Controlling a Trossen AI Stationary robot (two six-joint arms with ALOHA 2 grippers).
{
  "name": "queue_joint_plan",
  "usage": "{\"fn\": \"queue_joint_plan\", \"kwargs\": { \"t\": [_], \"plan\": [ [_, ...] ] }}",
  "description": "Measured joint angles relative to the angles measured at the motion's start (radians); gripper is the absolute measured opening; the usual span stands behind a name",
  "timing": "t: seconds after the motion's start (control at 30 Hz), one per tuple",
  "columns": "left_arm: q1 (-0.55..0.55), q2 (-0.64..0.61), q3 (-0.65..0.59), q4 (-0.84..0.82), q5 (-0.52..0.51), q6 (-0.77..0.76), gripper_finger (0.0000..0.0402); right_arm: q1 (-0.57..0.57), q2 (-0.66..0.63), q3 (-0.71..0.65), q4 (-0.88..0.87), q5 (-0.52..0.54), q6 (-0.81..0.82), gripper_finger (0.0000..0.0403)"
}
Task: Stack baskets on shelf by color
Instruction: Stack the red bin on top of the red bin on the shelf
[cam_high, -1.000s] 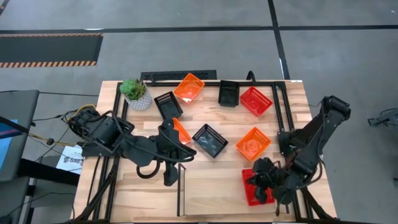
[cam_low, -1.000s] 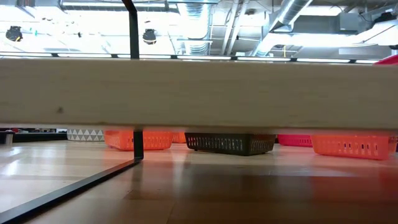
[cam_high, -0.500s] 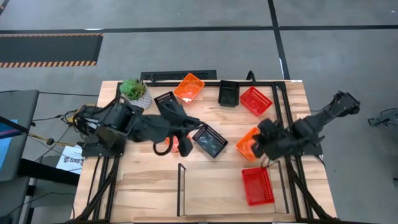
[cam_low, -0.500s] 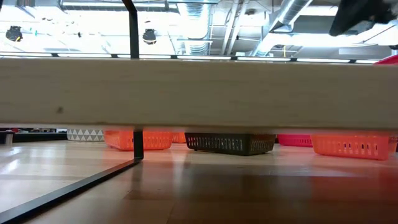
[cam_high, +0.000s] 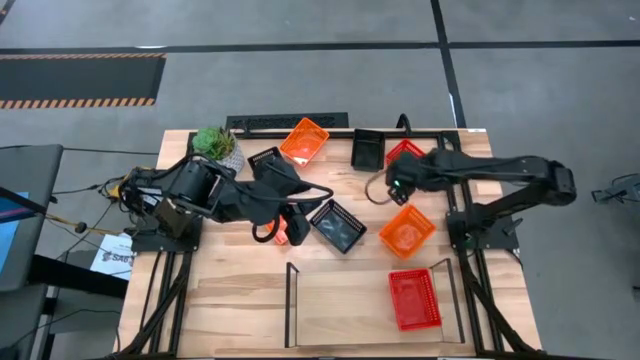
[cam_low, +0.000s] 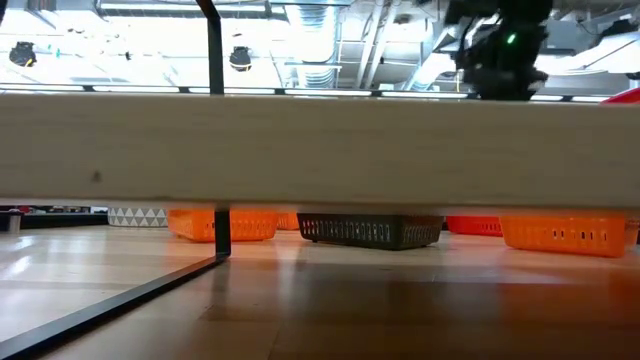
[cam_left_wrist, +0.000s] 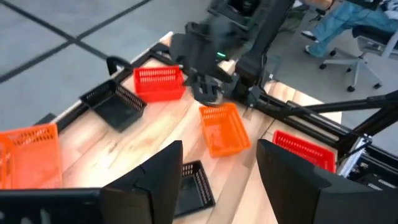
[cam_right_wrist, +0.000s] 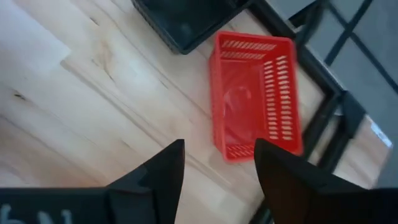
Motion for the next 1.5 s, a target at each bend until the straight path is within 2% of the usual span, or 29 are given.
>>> {"fn": "queue_joint_plan", "kwargs": {
  "t": [0.13,0.37,0.63,0.73,0.9,1.0,1.07,1.17,1.2,1.37,1.5],
  "plan": [
    [-0.007,0.0,0.0,-0.036,0.006,-0.037,0.0194,-0.097,0.039,-0.063,0.104,-0.063,-0.097,0.0217],
    [-0.013,0.0,0.0,-0.054,0.006,-0.045,0.0194,-0.209,0.098,-0.165,0.203,-0.093,-0.185,0.021],
    [-0.013,0.0,0.0,-0.054,0.005,-0.045,0.0194,-0.249,0.139,-0.204,0.27,-0.11,-0.217,0.021],
    [-0.013,0.0,0.0,-0.054,0.005,-0.045,0.0194,-0.265,0.174,-0.226,0.286,-0.147,-0.223,0.0206],
    [-0.013,0.0,0.0,-0.06,0.005,-0.054,0.0194,-0.279,0.24,-0.235,0.301,-0.148,-0.235,0.0192],
    [-0.013,0.0,0.0,-0.061,0.005,-0.055,0.0194,-0.269,0.245,-0.234,0.307,-0.147,-0.228,0.016],
    [-0.013,0.0,0.0,-0.061,0.005,-0.055,0.0194,-0.262,0.243,-0.234,0.305,-0.148,-0.213,0.0116],
    [-0.013,0.0,0.0,-0.064,0.005,-0.055,0.0194,-0.262,0.235,-0.234,0.289,-0.148,-0.206,0.0029],
    [-0.013,0.0,0.0,-0.067,0.005,-0.055,0.0194,-0.262,0.236,-0.234,0.285,-0.15,-0.211,0.0018],
    [-0.007,0.0,0.0,-0.071,0.007,-0.018,0.0194,-0.239,0.199,-0.213,0.226,-0.171,-0.211,0.0008],
    [0.023,0.0,0.0,-0.072,0.077,-0.007,0.0194,-0.176,0.102,-0.139,0.131,-0.152,-0.174,0.0006]
  ]
}}
